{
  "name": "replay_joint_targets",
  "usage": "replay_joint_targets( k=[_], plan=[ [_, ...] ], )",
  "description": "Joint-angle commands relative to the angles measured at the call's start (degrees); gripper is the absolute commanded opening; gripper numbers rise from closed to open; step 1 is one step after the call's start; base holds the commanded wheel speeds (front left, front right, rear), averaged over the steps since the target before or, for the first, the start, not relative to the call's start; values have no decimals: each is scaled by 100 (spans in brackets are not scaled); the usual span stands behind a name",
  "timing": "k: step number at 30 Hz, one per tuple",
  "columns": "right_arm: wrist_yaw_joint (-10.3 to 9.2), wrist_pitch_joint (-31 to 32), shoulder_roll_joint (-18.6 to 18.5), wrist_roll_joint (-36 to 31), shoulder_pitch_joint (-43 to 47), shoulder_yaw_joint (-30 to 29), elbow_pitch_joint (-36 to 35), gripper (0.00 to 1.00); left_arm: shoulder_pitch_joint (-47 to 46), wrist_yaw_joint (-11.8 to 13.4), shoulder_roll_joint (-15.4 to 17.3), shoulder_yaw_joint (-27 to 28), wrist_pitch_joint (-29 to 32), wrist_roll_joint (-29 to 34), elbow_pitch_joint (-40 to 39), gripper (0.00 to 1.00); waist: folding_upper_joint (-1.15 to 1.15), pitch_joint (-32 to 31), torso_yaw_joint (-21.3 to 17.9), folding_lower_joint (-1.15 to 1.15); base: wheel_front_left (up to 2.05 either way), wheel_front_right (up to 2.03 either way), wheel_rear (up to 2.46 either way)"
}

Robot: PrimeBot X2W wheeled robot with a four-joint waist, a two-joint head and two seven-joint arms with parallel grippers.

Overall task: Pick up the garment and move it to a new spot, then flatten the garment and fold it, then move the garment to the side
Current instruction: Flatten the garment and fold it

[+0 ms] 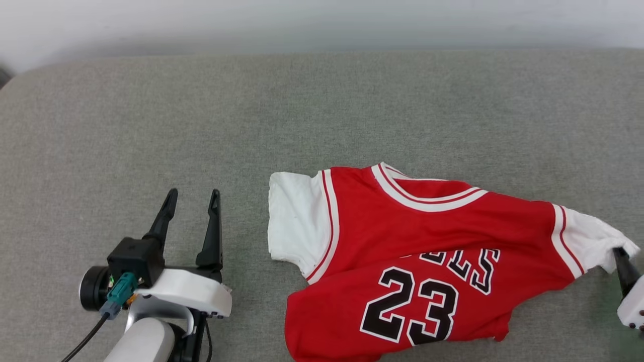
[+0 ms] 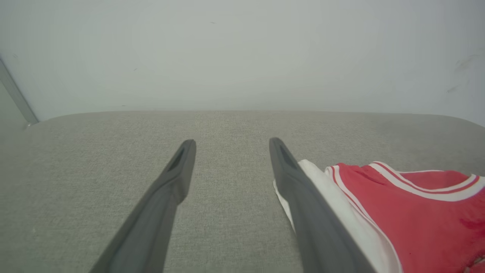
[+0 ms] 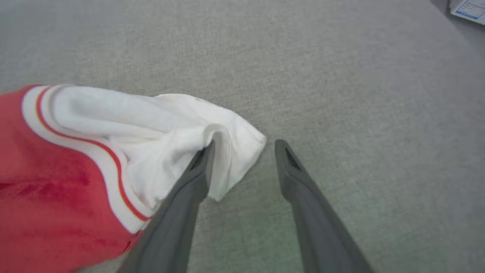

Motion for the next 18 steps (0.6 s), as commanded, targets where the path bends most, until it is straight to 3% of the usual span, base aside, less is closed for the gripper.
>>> replay_joint_targets(
  k=[1,10,18],
  plan=[
    [-4,-332,4,-65,52,-76,10,100,123,30,48,39,13,-44,44,100,0,-153,-57,-1,0,0,0],
    [-4,-1633,258,-565,410,-12,-846,100,558,162,159,111,86,-180,49,100,0,-763,-201,-1,0,0,0],
    [-4,-1945,766,-964,822,723,-1764,100,774,253,242,100,193,-216,-13,100,0,-1050,-221,-1,0,0,0]
  ],
)
